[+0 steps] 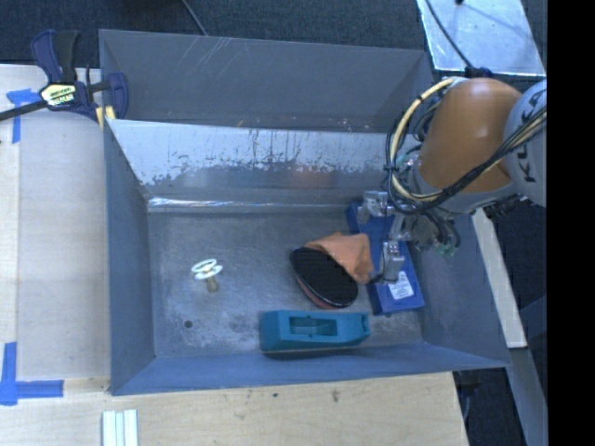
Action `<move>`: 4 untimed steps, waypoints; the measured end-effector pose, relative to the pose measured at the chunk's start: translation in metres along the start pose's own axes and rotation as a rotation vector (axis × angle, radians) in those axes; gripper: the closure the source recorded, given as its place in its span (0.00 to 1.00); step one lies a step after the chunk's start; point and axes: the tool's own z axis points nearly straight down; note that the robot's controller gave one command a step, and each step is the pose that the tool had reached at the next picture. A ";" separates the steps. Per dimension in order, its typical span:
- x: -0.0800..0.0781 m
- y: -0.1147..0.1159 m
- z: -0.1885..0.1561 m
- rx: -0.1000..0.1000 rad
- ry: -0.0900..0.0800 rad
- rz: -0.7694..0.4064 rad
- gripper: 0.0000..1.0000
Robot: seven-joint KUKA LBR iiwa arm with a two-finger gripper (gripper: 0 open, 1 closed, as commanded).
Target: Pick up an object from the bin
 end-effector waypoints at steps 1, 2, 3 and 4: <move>-0.001 0.000 -0.005 0.001 -0.007 -0.002 0.00; -0.005 0.014 0.033 0.002 -0.015 0.015 0.00; -0.015 0.023 0.062 0.001 -0.011 0.061 1.00; -0.015 0.023 0.062 0.001 -0.011 0.061 1.00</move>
Offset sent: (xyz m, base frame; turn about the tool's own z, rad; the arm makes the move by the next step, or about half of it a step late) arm 0.0031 0.0252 -0.0635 0.0240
